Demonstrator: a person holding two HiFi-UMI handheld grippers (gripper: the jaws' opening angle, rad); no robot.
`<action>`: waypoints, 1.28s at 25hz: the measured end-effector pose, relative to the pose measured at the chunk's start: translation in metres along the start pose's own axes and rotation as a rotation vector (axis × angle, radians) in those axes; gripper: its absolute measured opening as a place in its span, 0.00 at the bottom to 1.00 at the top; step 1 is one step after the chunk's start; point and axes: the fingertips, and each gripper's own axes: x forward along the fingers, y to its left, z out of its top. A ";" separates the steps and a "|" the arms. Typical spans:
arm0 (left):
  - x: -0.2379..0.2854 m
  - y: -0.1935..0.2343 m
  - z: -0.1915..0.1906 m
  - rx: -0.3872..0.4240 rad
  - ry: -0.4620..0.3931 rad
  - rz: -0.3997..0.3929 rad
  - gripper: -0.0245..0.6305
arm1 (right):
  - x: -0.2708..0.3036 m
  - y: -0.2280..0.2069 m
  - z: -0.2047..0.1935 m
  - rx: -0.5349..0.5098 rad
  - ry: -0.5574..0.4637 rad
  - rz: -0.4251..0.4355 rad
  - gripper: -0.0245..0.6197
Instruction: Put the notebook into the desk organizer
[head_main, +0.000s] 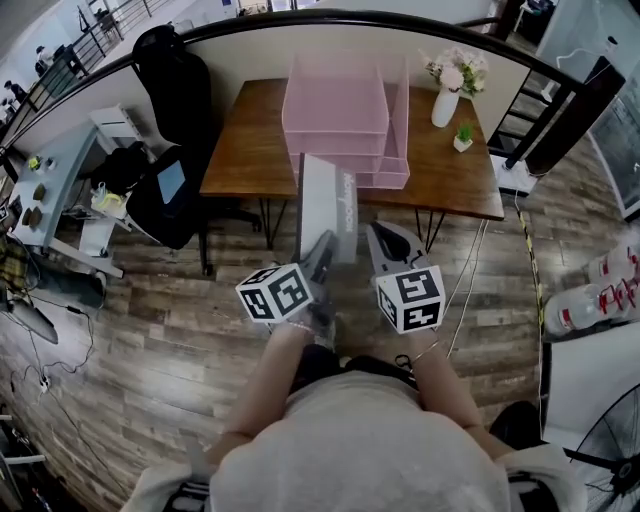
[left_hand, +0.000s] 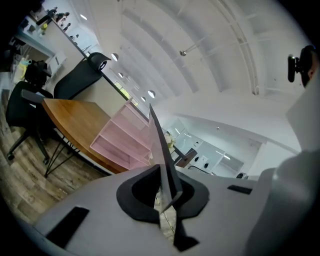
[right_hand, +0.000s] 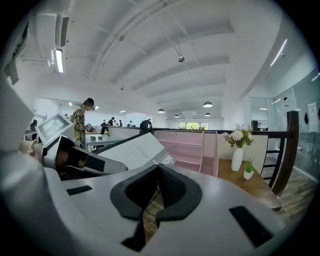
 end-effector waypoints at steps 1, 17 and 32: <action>0.003 0.004 0.001 -0.011 0.004 -0.001 0.07 | 0.005 -0.002 -0.001 0.000 0.004 -0.004 0.05; 0.072 0.047 0.019 -0.255 0.109 -0.117 0.07 | 0.069 -0.031 -0.008 0.014 0.036 -0.075 0.05; 0.102 0.069 0.036 -0.412 0.133 -0.195 0.07 | 0.098 -0.049 -0.014 0.056 0.059 -0.137 0.05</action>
